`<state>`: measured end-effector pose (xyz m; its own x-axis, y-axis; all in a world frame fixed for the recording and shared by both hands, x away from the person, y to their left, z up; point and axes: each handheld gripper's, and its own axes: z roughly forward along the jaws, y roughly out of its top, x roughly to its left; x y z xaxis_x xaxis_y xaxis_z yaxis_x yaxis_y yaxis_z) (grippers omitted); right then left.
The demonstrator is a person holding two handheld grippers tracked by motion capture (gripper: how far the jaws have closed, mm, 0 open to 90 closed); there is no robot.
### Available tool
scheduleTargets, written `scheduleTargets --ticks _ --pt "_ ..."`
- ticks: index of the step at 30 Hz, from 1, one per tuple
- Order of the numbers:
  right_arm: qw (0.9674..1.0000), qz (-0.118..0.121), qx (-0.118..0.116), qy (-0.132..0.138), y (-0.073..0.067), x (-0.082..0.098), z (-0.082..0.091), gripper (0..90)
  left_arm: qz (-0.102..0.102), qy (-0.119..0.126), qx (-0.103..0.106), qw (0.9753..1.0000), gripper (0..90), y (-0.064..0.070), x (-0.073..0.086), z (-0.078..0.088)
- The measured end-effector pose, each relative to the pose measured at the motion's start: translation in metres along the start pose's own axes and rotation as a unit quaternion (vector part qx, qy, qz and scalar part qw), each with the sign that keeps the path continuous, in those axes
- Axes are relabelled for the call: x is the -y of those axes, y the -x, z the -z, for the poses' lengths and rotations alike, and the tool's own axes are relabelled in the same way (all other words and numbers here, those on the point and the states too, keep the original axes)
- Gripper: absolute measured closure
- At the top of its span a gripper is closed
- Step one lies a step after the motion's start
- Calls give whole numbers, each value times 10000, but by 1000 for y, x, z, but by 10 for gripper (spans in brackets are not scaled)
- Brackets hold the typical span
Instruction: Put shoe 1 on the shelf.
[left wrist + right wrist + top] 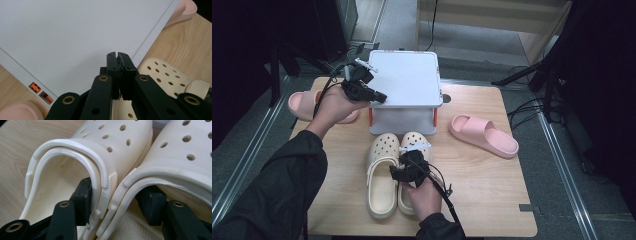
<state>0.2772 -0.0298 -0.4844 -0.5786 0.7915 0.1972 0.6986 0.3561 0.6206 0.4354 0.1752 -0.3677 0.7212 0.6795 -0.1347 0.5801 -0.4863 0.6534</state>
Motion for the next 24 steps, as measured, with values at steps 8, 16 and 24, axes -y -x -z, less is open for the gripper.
scheduleTargets --ticks 8,16,24 --pt "9999 70 88 63 2 1 5 657 78 9 24 10000 889 -1 0 -1" --pt "9991 374 157 -90 3 -9 12 664 98 -95 1 9999 890 0 -3 -1" --pt "9987 411 283 116 27 -35 21 663 104 -110 -8 9999 890 0 -4 -1"
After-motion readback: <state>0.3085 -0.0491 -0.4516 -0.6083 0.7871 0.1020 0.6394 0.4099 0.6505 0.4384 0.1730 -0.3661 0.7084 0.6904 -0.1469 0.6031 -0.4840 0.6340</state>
